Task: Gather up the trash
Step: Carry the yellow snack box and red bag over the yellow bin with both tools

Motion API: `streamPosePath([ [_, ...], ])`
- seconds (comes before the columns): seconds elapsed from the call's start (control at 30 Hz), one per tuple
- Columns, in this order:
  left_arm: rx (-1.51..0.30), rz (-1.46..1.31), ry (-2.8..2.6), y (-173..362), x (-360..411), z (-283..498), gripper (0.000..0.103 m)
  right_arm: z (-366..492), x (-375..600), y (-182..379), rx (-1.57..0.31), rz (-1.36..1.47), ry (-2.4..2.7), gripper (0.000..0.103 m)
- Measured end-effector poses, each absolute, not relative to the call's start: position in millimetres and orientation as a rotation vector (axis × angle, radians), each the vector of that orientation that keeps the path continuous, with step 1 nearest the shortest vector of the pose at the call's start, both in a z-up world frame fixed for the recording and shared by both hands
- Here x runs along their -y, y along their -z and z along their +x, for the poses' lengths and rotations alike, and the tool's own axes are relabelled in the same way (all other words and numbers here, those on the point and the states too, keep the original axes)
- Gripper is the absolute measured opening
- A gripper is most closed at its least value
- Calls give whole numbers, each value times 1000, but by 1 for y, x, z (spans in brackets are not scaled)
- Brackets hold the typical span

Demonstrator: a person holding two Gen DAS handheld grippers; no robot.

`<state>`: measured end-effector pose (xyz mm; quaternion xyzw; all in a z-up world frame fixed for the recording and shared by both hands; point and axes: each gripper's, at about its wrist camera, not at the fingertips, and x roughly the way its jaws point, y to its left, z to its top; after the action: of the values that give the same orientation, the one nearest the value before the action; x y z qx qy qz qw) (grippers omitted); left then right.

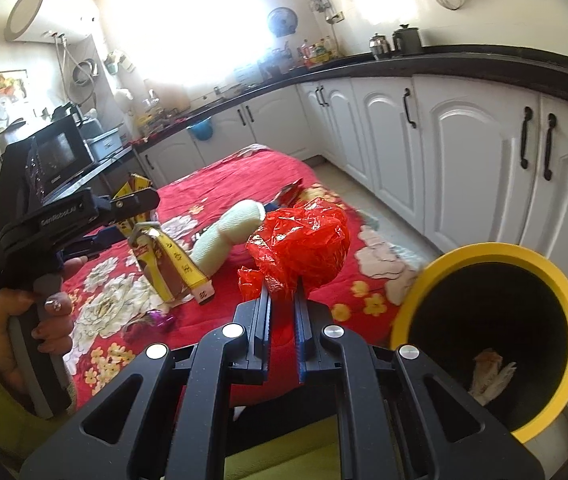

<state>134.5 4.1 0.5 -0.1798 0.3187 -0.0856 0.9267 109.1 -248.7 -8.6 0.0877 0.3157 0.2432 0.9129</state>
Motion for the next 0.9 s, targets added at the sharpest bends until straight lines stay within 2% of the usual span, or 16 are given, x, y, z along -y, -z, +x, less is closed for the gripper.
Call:
streamPosePath([
  [0.9,-645,-289,281,-2,71,141,54,102,322,8,-591,252,-325,9],
])
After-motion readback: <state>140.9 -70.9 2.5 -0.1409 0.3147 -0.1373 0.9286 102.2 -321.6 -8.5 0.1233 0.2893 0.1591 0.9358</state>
